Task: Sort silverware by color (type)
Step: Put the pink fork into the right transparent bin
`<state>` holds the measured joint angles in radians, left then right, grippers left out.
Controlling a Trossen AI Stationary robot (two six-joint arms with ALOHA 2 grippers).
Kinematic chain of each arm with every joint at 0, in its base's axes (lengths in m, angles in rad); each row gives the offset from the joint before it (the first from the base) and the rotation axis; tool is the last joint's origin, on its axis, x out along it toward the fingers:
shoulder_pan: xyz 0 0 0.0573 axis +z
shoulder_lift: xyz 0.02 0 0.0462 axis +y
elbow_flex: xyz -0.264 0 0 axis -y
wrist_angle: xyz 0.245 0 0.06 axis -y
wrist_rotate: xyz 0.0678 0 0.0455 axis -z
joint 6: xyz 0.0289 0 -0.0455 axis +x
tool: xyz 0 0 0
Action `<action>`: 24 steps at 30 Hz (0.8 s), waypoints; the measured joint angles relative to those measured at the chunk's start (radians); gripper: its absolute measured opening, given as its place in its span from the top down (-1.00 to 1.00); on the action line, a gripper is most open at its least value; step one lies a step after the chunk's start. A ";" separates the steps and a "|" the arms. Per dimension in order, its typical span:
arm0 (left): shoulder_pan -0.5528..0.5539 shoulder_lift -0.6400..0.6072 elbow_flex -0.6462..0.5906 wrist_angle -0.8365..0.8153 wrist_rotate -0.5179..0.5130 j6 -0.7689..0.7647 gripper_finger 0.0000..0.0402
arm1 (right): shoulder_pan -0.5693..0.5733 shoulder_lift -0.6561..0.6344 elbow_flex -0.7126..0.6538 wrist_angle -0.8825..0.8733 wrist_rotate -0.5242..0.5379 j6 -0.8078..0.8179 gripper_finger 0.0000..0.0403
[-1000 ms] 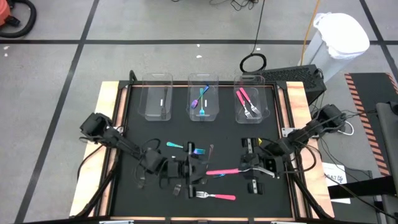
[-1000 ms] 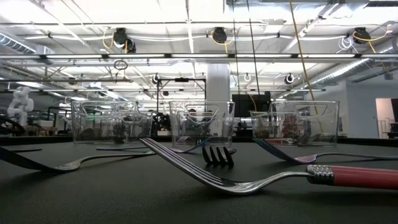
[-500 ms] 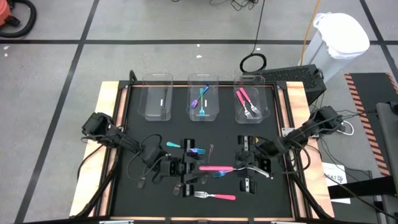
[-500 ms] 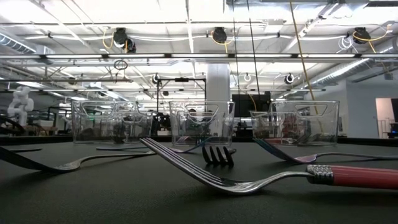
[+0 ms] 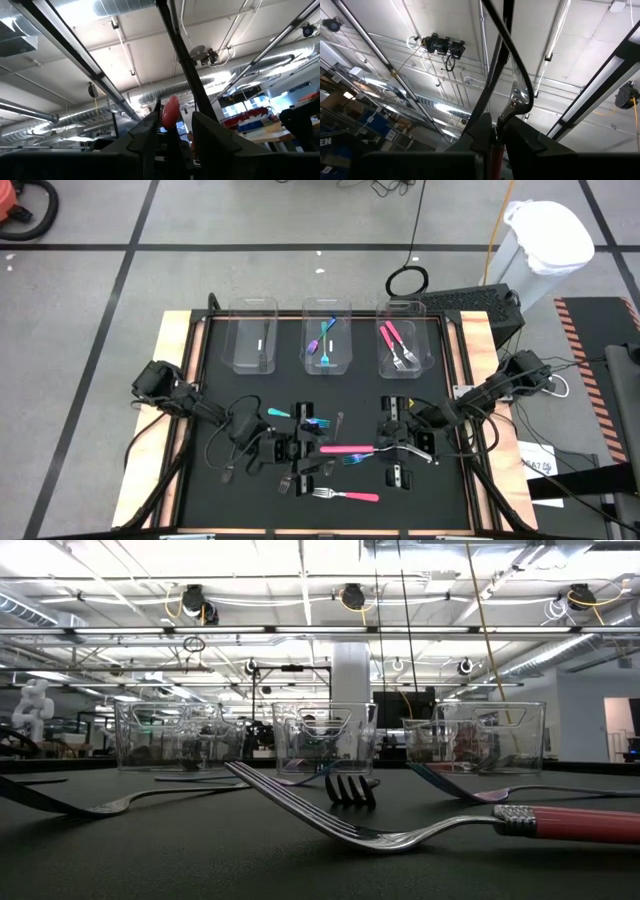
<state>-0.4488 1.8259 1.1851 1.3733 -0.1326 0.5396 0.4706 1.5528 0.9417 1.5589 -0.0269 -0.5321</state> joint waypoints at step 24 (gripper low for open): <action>-0.007 0.000 0.000 -0.025 -0.046 0.002 0.87 | 0.001 0.000 0.000 -0.061 0.074 0.017 0.81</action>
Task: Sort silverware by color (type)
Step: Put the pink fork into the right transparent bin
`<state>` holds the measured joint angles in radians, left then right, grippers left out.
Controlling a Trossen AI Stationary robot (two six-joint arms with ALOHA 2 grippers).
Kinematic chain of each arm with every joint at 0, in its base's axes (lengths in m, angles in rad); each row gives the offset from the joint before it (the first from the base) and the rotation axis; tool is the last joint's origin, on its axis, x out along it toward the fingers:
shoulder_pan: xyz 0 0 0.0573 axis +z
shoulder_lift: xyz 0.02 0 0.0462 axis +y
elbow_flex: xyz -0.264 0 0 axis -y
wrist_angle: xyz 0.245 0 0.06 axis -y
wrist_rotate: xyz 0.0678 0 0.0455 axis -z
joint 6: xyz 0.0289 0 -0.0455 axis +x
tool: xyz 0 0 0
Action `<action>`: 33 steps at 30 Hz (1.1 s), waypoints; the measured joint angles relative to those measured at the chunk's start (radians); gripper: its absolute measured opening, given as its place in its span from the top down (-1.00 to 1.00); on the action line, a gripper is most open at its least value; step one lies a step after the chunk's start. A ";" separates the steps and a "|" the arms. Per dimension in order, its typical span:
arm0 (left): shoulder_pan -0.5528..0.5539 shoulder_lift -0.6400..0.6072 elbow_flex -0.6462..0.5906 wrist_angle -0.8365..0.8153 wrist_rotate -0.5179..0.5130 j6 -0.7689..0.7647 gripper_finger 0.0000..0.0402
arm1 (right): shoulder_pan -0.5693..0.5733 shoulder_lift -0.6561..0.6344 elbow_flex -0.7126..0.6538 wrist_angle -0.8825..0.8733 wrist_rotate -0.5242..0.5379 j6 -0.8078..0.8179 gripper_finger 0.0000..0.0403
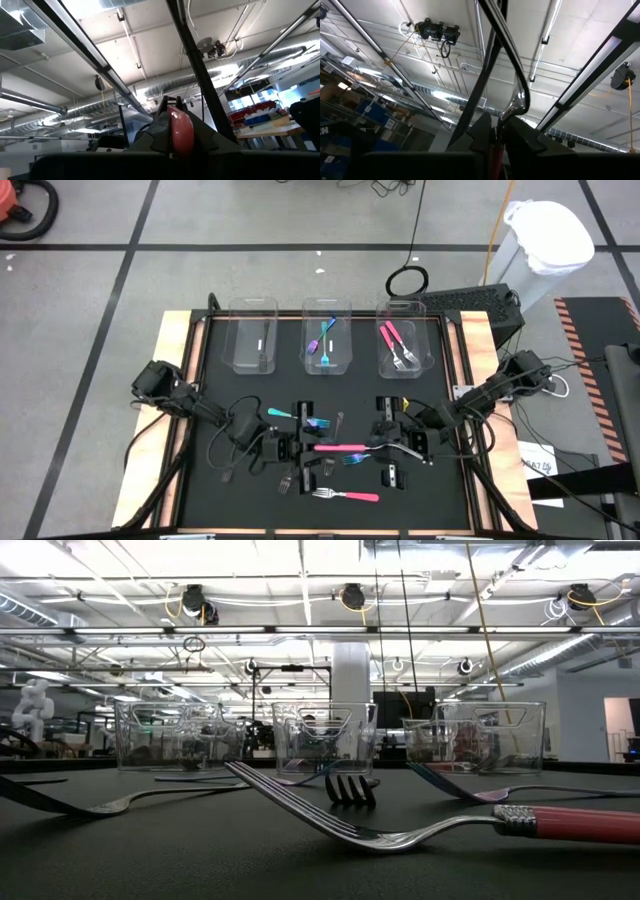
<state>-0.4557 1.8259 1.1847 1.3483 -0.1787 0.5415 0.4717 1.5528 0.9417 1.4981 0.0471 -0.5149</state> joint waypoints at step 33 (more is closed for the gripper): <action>-0.158 -0.067 -0.001 -0.192 -0.285 0.023 0.86 | 0.194 0.000 -0.001 -0.341 1.152 -0.106 -0.37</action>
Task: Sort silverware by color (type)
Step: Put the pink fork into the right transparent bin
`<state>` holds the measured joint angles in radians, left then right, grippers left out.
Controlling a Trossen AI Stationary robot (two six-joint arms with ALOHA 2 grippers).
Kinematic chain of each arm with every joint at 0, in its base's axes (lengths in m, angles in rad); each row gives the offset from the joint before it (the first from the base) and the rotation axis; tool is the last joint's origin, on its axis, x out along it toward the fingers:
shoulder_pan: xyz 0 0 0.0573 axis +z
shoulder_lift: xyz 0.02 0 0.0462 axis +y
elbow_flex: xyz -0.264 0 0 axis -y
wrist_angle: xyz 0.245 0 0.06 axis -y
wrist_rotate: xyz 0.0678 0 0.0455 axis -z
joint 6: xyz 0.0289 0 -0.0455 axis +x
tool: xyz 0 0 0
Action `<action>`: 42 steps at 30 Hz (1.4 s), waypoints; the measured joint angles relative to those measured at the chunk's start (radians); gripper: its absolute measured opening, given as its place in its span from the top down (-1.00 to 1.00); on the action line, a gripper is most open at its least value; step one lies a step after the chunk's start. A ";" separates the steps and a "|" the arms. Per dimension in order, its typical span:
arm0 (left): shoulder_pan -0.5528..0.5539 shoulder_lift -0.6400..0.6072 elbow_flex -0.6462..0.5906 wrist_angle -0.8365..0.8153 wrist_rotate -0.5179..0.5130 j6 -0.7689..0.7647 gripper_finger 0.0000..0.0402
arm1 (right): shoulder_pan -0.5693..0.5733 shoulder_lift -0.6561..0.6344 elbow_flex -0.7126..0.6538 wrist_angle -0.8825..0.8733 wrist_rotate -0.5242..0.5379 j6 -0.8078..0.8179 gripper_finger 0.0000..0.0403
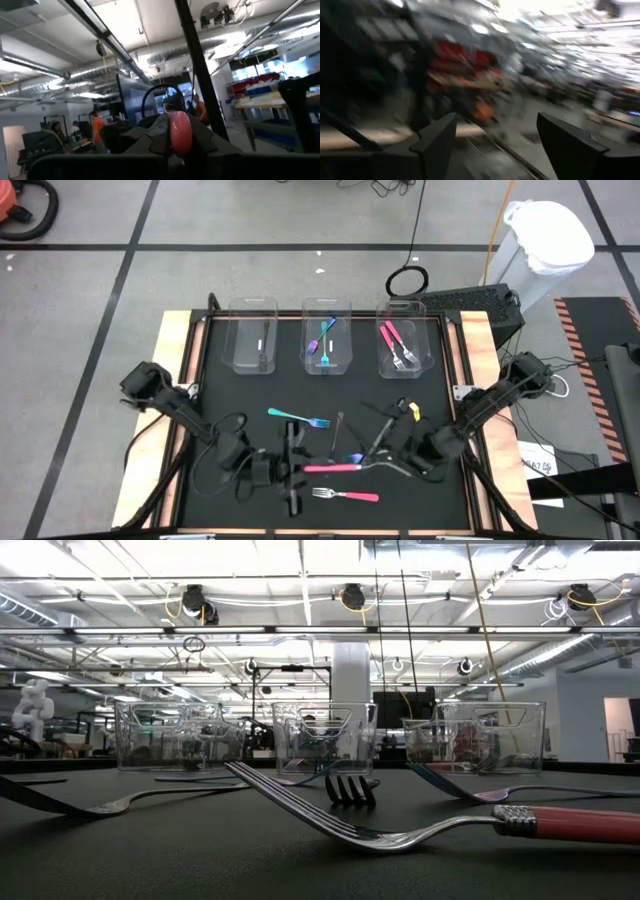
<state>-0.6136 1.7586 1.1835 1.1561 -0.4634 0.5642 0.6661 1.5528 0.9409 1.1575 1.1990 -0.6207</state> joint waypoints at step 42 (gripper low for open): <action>0.143 -0.238 0.000 -1.380 -0.060 -0.819 0.87 | 0.172 -0.057 0.000 -0.218 0.054 0.187 -0.33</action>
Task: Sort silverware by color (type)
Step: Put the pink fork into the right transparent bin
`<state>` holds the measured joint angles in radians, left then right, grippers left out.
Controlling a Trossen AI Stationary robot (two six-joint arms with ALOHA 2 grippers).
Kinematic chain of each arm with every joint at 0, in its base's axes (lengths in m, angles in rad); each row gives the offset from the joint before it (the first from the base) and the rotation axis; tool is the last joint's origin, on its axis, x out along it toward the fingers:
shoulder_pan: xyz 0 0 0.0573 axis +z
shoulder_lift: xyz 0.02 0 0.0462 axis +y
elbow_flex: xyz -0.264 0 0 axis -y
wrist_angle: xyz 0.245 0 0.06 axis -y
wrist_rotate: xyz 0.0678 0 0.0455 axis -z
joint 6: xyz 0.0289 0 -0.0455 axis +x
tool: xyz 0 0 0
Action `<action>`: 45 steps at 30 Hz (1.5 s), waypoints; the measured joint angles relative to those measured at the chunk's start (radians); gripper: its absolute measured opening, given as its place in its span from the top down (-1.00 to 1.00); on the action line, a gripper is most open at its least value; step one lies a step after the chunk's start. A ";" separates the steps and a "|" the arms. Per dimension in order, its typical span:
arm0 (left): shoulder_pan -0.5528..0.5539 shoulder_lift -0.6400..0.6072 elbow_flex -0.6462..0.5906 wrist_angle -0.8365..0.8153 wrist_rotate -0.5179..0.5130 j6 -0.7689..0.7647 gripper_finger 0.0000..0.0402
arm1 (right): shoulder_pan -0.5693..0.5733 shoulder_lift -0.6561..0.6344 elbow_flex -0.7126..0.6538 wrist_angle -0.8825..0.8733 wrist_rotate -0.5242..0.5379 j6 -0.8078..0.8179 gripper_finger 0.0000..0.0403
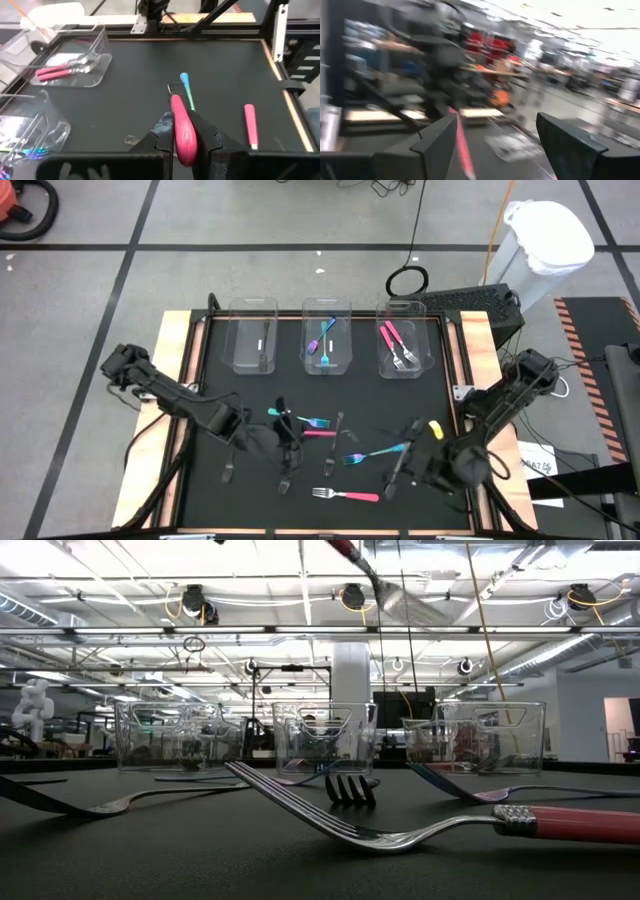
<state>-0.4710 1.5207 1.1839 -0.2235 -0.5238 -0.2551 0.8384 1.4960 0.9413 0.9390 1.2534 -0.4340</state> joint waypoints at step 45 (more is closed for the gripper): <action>0.028 0.011 0.000 -0.059 0.137 0.002 0.83 | -0.490 0.136 0.162 -0.790 -0.951 0.645 0.50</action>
<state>-0.4431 1.5314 1.1839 -0.2829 -0.3872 -0.2528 0.3489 1.6318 1.1034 0.1493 0.3024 0.2111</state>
